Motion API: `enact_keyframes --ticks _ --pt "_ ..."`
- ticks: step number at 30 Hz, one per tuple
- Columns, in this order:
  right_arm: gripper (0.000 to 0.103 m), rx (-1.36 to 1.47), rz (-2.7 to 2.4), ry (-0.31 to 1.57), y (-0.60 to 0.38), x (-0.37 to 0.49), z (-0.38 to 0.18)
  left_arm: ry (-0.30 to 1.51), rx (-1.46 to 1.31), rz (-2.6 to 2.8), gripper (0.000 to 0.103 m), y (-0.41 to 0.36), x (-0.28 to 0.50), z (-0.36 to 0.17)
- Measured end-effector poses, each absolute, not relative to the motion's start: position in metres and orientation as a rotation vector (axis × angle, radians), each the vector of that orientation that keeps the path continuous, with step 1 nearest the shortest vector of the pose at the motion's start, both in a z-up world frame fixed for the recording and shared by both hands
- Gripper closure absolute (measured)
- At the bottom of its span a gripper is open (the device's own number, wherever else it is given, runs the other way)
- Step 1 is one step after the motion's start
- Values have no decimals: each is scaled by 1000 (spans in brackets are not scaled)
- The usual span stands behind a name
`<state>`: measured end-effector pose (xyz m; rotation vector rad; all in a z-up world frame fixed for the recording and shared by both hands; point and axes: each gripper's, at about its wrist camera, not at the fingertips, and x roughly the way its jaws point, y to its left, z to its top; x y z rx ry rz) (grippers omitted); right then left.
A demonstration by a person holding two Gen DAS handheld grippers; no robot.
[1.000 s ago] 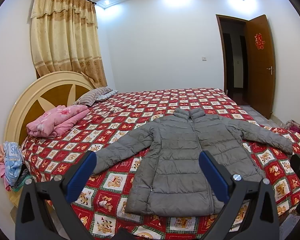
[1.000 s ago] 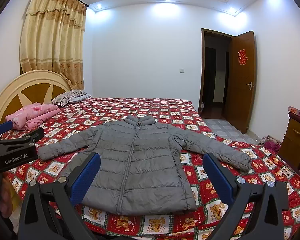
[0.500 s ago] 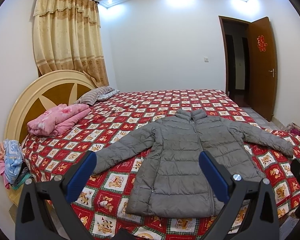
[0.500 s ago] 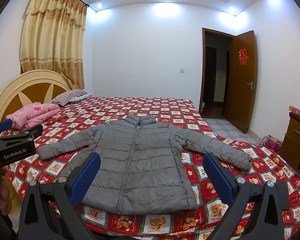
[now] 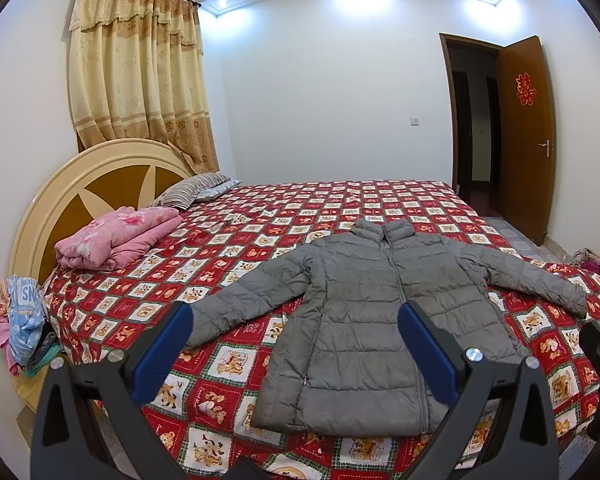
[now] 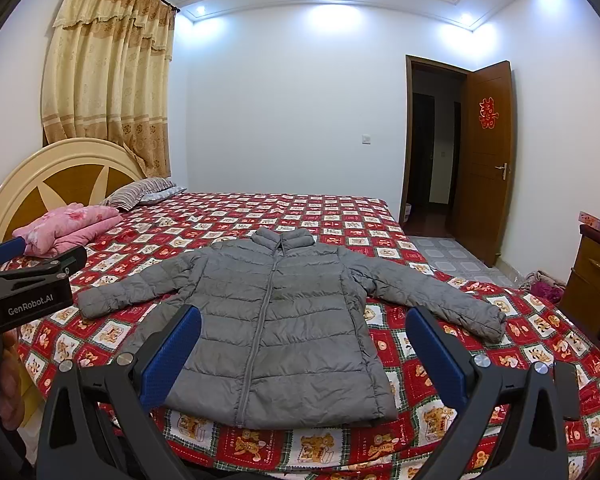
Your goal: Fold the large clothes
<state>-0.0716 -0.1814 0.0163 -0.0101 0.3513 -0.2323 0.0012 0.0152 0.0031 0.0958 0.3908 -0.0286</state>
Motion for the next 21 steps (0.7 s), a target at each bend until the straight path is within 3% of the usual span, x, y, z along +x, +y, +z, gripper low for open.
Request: enact_keyframes --ticks 21 --pt "1 -8 -228 359 -181 -70 15 391 99 -31 0 15 1 3"
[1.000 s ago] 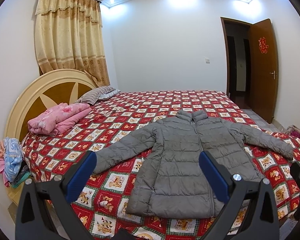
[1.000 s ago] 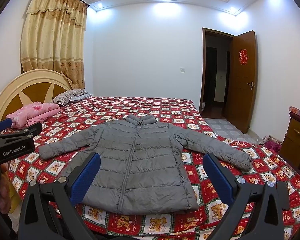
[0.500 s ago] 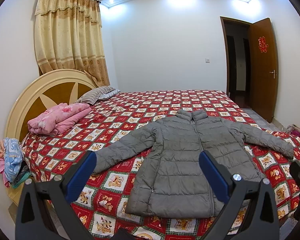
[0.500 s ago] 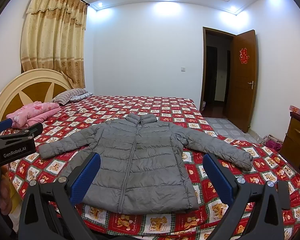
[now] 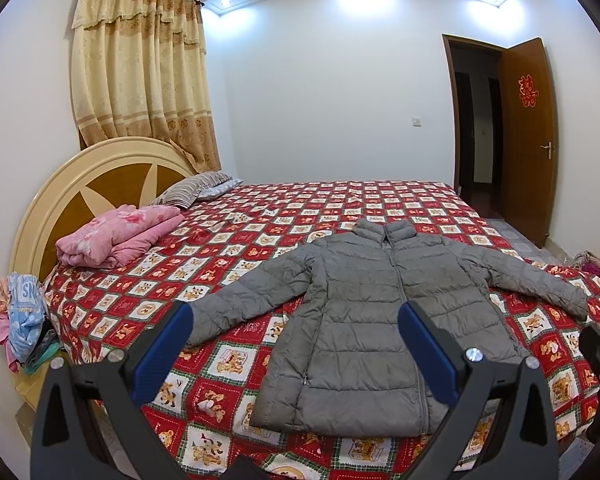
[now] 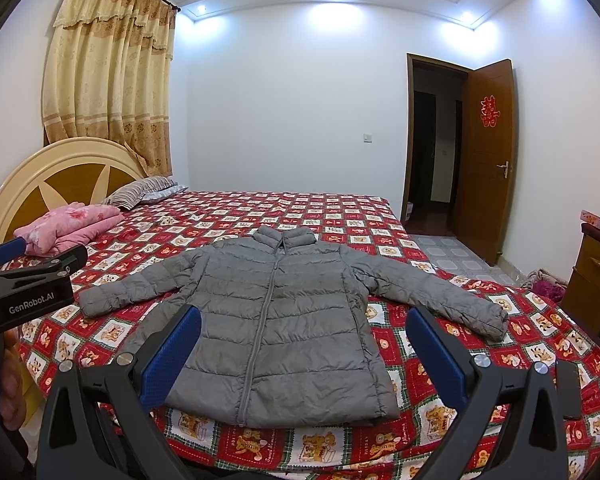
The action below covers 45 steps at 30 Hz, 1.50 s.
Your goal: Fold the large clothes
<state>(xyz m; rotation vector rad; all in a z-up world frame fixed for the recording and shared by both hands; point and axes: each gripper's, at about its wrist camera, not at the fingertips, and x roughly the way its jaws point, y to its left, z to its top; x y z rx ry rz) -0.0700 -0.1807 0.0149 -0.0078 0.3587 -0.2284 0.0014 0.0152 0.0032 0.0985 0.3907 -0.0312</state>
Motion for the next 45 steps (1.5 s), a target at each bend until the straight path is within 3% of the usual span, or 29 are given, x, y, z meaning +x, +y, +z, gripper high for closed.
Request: enact_keyframes --ticks 19,26,45 --pt "1 -8 -225 363 -181 -70 15 387 103 -29 0 16 2 2" --pt "1 15 -263 405 -211 -45 -7 396 157 16 0 15 42 -28" --pt "4 519 -815 631 -529 22 -104 570 285 80 0 -3 218 -112"
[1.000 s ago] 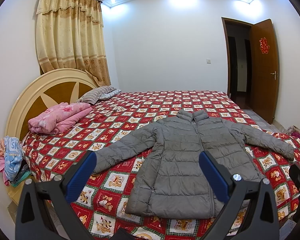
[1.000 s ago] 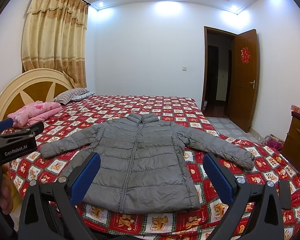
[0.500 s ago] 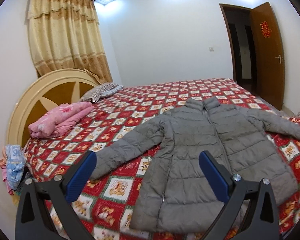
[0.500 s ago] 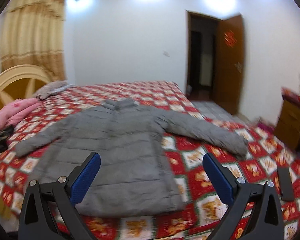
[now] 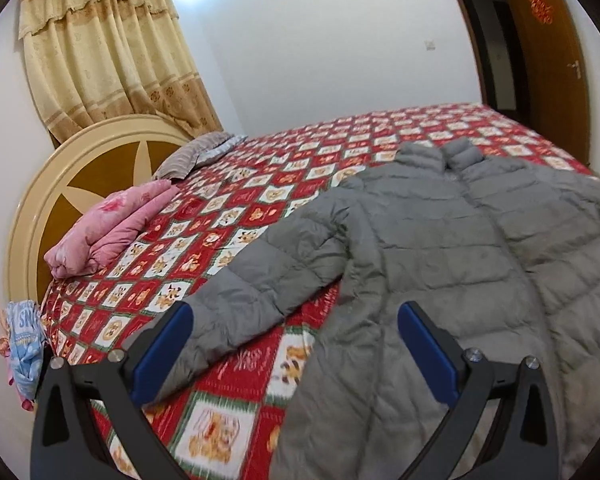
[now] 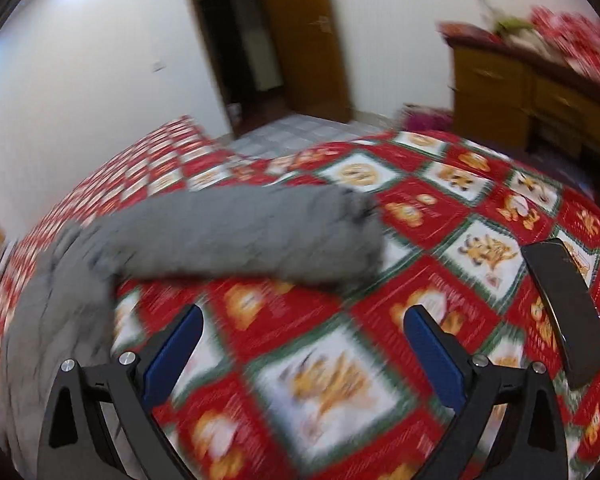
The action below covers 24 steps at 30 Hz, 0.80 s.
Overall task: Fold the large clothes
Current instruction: 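Grasp the grey jacket sleeve cuff with the right tool and lift it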
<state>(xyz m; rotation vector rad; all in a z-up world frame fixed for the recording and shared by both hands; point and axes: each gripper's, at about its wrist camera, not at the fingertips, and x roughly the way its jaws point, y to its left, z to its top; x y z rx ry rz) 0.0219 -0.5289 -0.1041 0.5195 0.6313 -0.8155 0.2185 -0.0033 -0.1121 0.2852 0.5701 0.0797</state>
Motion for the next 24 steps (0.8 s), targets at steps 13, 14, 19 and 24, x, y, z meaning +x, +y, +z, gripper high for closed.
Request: enact_keyframes --ticks 13,14,19,24 --pt "47 625 -829 767 -614 73 -152 703 303 177 0 8 308 -145" --pt "56 600 -831 765 -614 74 -151 713 301 177 0 11 311 -146" --pt "81 561 -814 773 -619 75 -144 731 311 162 0 22 315 -142" --pt "85 392 -833 696 -594 90 -99 696 309 190 0 45 322 -130"
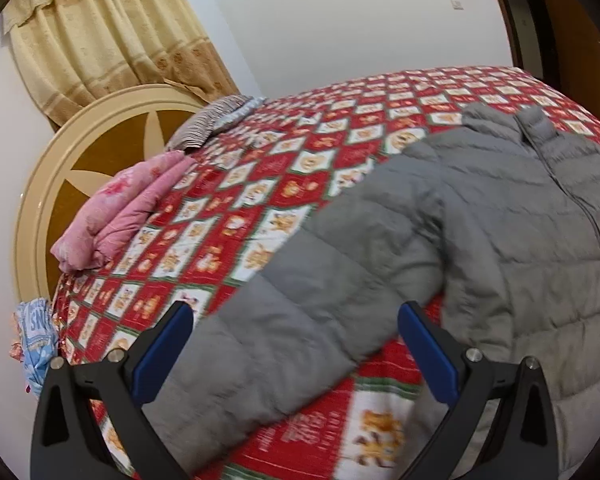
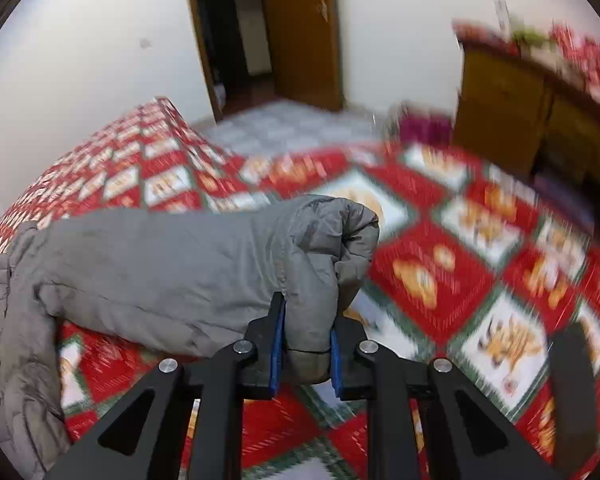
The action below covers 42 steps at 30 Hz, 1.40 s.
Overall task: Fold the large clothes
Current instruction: 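Grasp the grey jacket sleeve cuff with the right tool and lift it, then carry the sleeve across the jacket body and open the right tool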
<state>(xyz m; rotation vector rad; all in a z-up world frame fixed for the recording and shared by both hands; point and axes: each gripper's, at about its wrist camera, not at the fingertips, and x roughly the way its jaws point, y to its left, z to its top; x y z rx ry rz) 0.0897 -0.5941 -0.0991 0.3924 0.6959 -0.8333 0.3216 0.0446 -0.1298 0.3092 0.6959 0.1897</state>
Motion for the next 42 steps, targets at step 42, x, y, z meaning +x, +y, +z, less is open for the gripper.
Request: enact_keyframes --ticks 42 --pt "86 -197 -47 745 -167 409 -136 771 287 321 0 128 364 -167"
